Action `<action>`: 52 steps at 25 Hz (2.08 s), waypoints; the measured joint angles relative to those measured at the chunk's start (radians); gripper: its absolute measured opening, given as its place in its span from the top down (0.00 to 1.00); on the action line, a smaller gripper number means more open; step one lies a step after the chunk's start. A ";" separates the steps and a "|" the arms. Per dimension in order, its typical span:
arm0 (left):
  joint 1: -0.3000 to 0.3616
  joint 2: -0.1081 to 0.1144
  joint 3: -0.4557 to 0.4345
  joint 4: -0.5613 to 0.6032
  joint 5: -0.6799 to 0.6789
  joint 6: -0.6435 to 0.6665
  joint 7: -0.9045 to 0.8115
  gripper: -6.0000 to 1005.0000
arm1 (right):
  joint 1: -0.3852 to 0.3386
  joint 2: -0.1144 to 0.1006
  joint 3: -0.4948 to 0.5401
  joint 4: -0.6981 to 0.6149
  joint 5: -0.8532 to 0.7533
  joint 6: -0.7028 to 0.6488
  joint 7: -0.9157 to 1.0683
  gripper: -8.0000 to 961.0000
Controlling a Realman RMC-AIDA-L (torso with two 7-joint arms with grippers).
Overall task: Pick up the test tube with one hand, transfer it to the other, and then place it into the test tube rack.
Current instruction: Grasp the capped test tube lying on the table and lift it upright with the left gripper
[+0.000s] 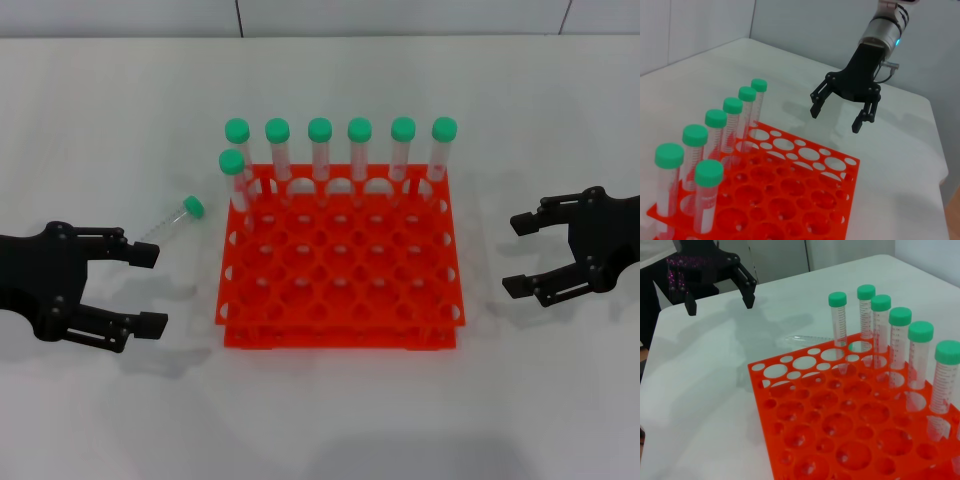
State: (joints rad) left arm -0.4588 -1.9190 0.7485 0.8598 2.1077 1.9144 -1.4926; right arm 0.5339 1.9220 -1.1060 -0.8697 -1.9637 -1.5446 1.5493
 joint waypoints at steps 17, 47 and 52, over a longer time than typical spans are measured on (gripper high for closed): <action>-0.001 0.003 0.000 -0.001 0.000 0.000 0.000 0.11 | 0.000 0.002 0.001 0.000 0.000 0.000 0.000 0.11; -0.172 0.023 0.000 0.142 0.314 0.025 -0.502 0.11 | -0.001 0.028 0.002 -0.001 0.011 0.039 -0.038 0.11; -0.242 0.023 0.001 0.154 0.435 0.018 -0.562 0.11 | -0.001 0.030 0.002 -0.012 0.011 0.040 -0.038 0.11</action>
State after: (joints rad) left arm -0.7008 -1.8960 0.7492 1.0141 2.5423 1.9328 -2.0541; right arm 0.5333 1.9518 -1.1045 -0.8816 -1.9526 -1.5050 1.5109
